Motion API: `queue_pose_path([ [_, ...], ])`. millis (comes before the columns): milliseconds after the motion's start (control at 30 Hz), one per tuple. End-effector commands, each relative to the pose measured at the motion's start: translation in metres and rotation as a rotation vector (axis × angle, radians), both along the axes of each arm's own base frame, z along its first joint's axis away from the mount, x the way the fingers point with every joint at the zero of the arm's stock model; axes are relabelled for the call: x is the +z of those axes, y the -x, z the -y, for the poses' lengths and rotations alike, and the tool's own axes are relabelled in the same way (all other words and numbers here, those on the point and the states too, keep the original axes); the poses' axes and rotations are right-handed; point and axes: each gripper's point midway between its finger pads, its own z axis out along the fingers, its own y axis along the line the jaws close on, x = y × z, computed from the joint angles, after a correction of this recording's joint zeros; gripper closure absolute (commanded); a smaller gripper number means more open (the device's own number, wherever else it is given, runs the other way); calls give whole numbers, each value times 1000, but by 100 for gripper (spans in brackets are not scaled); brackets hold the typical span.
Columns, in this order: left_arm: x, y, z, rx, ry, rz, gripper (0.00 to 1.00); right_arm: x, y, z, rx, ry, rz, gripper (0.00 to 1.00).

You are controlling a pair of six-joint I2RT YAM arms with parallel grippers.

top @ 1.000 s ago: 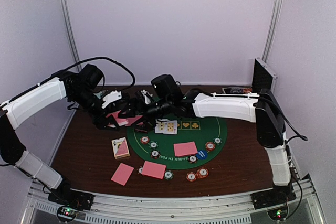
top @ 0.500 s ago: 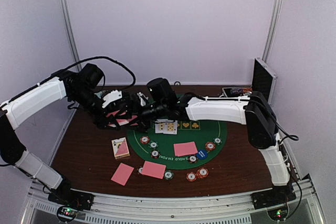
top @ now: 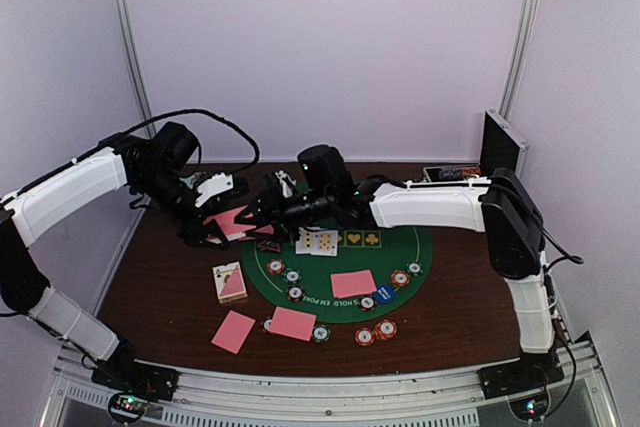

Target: Distribute texas hold em gaming equipment

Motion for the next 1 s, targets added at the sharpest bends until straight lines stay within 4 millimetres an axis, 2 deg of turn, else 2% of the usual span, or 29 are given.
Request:
queue_pose_path([
  [0,11,-2,6,-17,44,44,100,-7,-5,16,-29,48,-17,60],
  [133,9,-1,6,-17,39,42,100,4,-6,22,-36,31,-7,72],
  [300,7,-1,5,-17,37,36,100,27,-9,29,-43,-13,10,87],
  [433,5,-1,4,-14,29,34,100,37,-13,37,-46,-21,22,95],
  [533,4,0,3,-12,22,37,100,39,-19,51,-50,16,44,97],
  [633,2,0,1,-9,12,37,100,34,-29,76,-62,113,85,99],
  [767,-1,1,0,-7,6,34,100,24,-51,121,-94,330,217,100],
  [967,0,0,-1,-2,4,38,100,7,-82,187,-81,826,605,100],
])
